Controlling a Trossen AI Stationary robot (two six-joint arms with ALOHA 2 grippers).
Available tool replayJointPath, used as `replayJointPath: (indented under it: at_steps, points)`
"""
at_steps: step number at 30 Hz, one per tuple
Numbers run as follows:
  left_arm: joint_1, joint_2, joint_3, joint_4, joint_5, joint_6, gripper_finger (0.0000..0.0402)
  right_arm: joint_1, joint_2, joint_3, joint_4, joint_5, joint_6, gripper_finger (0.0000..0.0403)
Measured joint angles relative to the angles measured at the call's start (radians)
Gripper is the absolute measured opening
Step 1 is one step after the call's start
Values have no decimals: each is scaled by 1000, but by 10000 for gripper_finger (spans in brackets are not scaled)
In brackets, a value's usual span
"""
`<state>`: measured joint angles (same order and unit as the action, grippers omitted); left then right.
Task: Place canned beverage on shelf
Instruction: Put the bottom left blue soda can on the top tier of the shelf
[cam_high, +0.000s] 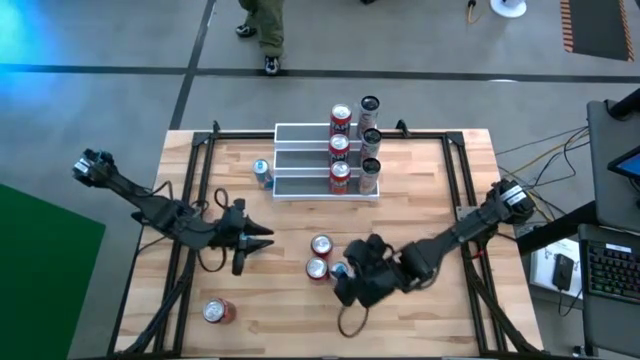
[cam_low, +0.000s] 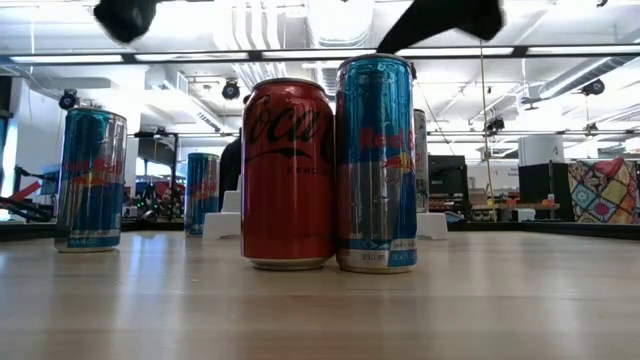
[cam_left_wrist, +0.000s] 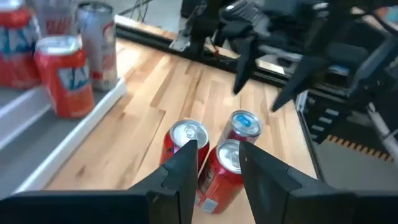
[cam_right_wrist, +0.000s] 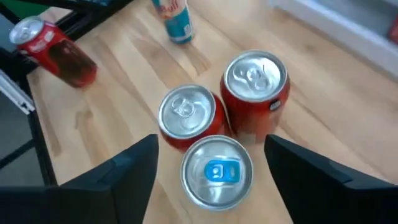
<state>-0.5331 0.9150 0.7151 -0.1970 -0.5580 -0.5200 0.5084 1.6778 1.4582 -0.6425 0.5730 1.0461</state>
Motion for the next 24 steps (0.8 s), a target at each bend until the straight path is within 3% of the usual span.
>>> replayJointPath:
  at_steps: [6, 12, 18, 24]
  points:
    - [-18, 0, -22, 28, 0, -95, 108, 27, 8, 0, -10, 37, -59, 322]
    - [-18, 0, -22, 29, -9, -96, 157, 28, 29, 0, -21, 6, -90, 359]
    - [-18, 0, -22, 26, -8, -103, 220, 29, 71, 0, -27, -7, -206, 364]
    - [-16, 6, -23, 17, -12, -96, 254, 25, 82, 0, -30, -31, -248, 364]
